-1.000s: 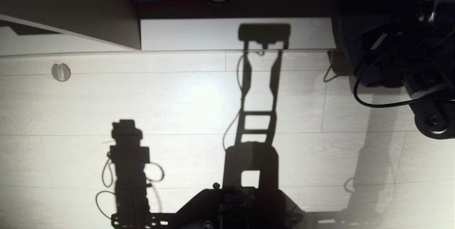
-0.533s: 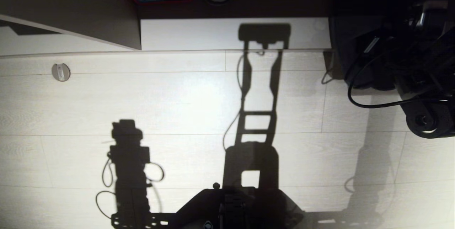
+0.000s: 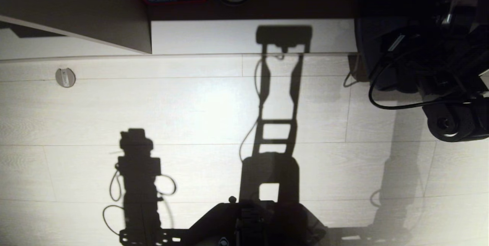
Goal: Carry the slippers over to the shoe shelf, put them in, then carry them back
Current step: Place the slippers into the shoe cabinet
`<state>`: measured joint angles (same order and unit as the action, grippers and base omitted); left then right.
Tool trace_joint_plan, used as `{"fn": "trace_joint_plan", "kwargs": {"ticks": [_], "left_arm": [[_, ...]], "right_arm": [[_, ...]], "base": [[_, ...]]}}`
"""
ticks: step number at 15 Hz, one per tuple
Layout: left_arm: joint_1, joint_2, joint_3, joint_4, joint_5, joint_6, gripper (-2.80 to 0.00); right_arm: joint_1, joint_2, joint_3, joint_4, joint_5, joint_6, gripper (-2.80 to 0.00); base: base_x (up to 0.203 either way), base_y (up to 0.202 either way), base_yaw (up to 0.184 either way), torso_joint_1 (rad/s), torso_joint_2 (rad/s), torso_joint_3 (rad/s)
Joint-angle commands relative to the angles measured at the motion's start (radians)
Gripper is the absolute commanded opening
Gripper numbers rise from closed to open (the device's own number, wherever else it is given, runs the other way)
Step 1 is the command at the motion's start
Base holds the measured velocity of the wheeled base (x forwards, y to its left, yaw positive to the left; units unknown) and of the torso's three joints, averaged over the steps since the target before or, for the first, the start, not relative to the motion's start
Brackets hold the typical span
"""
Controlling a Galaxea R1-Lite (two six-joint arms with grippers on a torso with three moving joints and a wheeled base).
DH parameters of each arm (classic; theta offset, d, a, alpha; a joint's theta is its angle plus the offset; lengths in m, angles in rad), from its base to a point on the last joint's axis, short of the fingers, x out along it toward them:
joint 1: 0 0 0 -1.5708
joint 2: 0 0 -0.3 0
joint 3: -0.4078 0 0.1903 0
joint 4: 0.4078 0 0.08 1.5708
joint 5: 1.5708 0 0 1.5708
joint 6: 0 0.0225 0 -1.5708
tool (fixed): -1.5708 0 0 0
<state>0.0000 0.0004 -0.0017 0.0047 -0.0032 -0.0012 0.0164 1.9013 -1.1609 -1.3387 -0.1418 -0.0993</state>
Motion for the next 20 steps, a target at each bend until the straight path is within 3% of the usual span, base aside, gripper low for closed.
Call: {"fn": "trace_joint_plan", "kwargs": {"ticks": [1, 7, 20], "left_arm": [[0.0, 0.0, 0.0, 0.0, 0.0, 0.0, -2.8], [0.0, 0.0, 0.0, 0.0, 0.0, 0.0, -2.8], [0.0, 0.0, 0.0, 0.0, 0.0, 0.0, -2.8]], "right_arm": [[0.0, 0.022, -0.032, -0.005, -0.018, 0.0, -2.8], [0.0, 0.041, -0.097, -0.008, -0.079, 0.015, -2.8], [0.007, 0.015, -0.083, -0.004, -0.09, 0.013, -2.8]], "base": [[0.0, 0.0, 0.0, 0.0, 0.0, 0.0], [0.0, 0.0, 0.0, 0.0, 0.0, 0.0], [0.0, 0.0, 0.0, 0.0, 0.0, 0.0]]}}
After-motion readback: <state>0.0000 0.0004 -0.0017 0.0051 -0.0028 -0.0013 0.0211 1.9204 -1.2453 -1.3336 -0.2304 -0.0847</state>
